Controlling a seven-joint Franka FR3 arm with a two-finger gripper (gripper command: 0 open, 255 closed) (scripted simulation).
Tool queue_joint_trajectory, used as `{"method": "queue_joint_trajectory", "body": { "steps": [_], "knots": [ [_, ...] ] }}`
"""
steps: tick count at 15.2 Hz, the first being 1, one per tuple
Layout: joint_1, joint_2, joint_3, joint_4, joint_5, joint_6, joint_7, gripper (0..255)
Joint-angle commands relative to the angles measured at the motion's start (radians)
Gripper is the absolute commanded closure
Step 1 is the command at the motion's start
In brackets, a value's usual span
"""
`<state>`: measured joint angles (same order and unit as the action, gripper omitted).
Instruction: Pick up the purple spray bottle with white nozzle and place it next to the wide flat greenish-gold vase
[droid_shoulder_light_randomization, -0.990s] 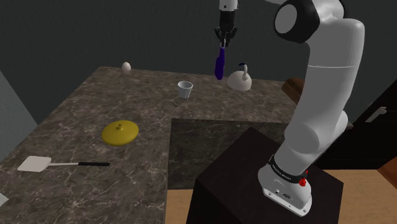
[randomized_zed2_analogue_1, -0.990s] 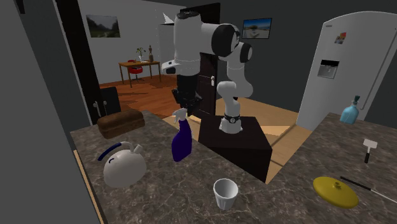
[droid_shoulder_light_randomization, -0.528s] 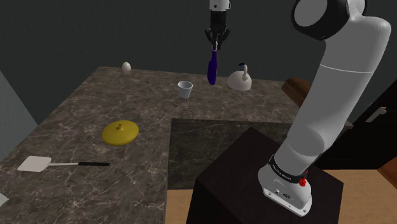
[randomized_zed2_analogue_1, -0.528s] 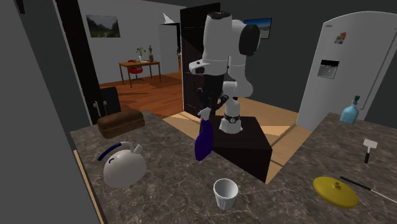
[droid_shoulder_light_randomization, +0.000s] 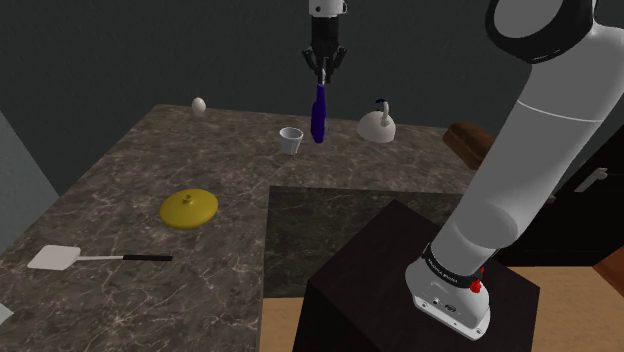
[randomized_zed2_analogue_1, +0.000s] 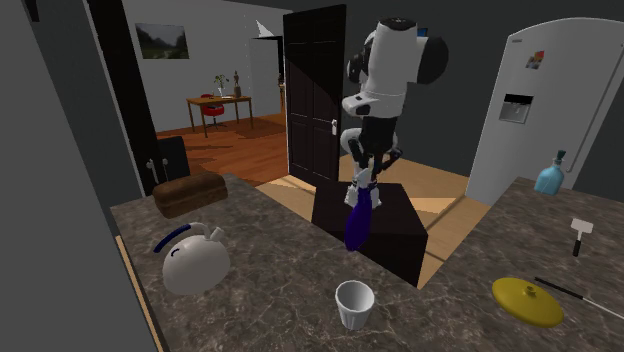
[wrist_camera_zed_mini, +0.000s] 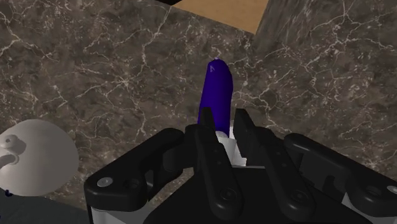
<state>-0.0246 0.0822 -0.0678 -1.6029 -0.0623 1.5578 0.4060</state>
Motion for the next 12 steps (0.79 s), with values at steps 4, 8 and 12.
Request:
{"method": "queue_joint_trajectory", "body": {
  "steps": [4, 8, 12],
  "knots": [
    [0.064, -0.04, 0.056, -0.048, 0.01, 0.0, 0.121, 255],
    [0.113, -0.05, 0.101, -0.058, 0.021, -0.003, 0.214, 255],
    [0.161, -0.043, 0.146, -0.049, 0.032, -0.009, 0.307, 255]
  ]
}}
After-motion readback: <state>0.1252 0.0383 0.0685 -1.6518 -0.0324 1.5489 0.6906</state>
